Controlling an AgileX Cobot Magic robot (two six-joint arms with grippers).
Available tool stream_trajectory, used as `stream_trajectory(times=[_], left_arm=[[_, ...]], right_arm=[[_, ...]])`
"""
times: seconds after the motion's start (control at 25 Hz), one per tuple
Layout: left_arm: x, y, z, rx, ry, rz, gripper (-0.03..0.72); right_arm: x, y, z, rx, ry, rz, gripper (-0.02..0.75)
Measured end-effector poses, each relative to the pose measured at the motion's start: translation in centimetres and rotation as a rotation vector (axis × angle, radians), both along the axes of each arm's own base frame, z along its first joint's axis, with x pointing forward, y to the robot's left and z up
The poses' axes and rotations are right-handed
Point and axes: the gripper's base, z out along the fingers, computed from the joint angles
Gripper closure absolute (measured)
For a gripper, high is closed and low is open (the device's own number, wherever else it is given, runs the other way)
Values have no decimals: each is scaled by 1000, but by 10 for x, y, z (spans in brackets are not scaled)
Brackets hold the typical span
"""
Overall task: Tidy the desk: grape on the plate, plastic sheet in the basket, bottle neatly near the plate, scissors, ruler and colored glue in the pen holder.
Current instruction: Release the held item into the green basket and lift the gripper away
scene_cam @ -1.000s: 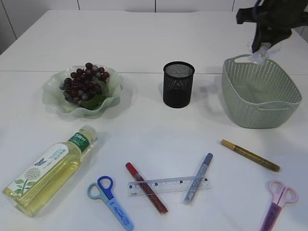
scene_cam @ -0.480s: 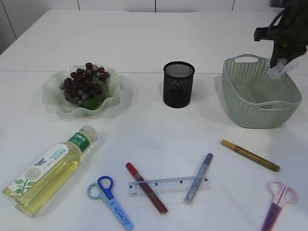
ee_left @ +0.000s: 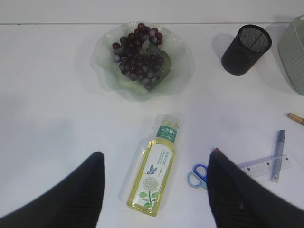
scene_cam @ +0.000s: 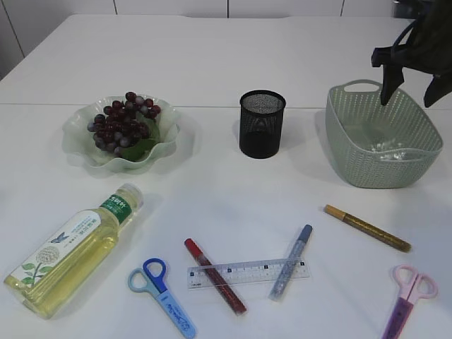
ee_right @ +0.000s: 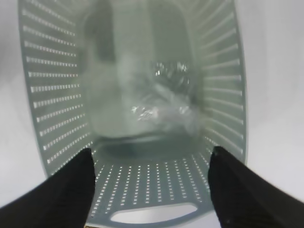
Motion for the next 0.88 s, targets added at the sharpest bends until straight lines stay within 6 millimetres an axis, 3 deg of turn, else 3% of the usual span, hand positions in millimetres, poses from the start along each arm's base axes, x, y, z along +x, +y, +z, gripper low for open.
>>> stream_trajectory(times=[0.24, 0.4, 0.68, 0.88], left_arm=[[3, 0, -1, 5, 7, 2, 200], [18, -3, -9, 18, 50, 2, 200], [68, -16, -44, 63, 205, -66, 200], [102, -23, -74, 108, 306, -110, 163]], right_arm=[[0, 2, 0, 20, 0, -3, 175], [-2, 4, 6, 42, -13, -3, 188], [-14, 8, 38, 91, -86, -2, 194], [-38, 15, 63, 148, -121, 13, 194]])
